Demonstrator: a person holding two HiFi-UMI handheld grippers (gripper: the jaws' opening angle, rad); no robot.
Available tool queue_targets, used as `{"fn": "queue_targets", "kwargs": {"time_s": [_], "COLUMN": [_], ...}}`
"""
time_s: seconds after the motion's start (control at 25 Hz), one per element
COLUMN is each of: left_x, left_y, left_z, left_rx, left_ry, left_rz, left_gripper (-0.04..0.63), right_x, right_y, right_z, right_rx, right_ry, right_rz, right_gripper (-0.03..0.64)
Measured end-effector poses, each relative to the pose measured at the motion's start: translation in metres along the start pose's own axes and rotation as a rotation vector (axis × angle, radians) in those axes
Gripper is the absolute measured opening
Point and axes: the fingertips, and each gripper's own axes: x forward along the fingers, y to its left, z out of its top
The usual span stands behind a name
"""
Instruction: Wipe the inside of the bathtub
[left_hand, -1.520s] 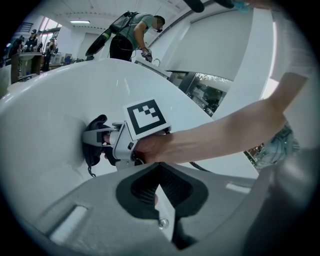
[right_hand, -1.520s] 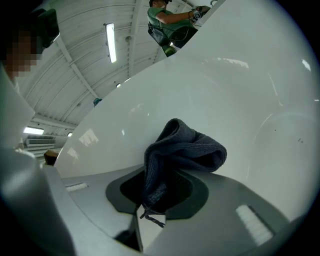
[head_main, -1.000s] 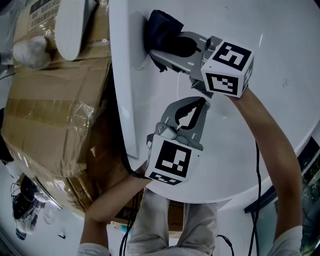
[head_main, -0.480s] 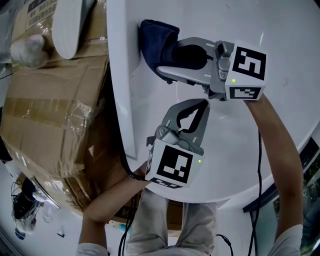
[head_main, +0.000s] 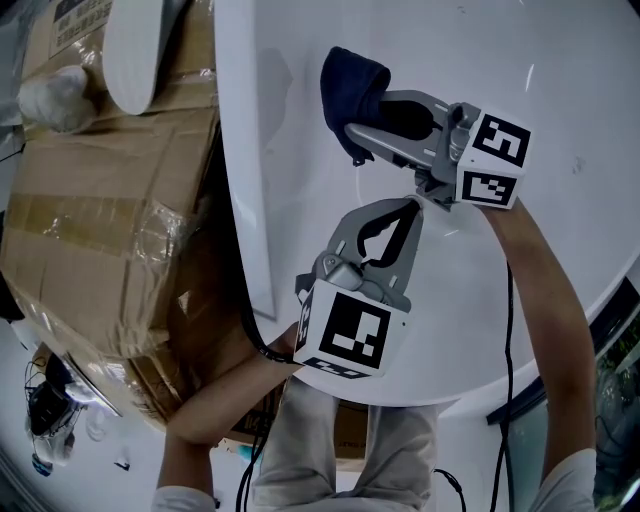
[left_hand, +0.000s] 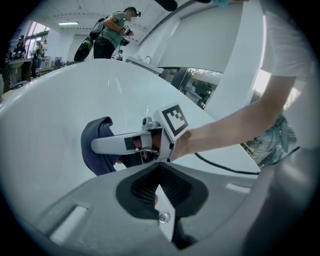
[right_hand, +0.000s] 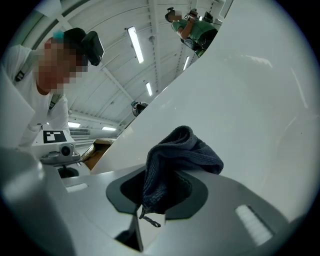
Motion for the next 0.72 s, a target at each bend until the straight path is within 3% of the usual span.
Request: {"fn": "queue_targets", "kwargs": {"time_s": [0.36,0.72], "left_x": [0.005,0.011], "left_y": [0.000,0.009], "left_z": [-0.014,-0.036], "left_rx": [-0.029,-0.118], "left_ry": [0.039,0.112], "left_rz": [-0.001,0.020], "left_gripper": [-0.002,-0.002], "right_x": [-0.013,-0.017], "right_y": [-0.051,-0.112], "right_z": [-0.042,-0.087], "right_rx": [0.060,0.171], "right_ry": [0.030,0.034], "right_rz": [-0.200,-0.372], "right_gripper": [0.074,0.074]}}
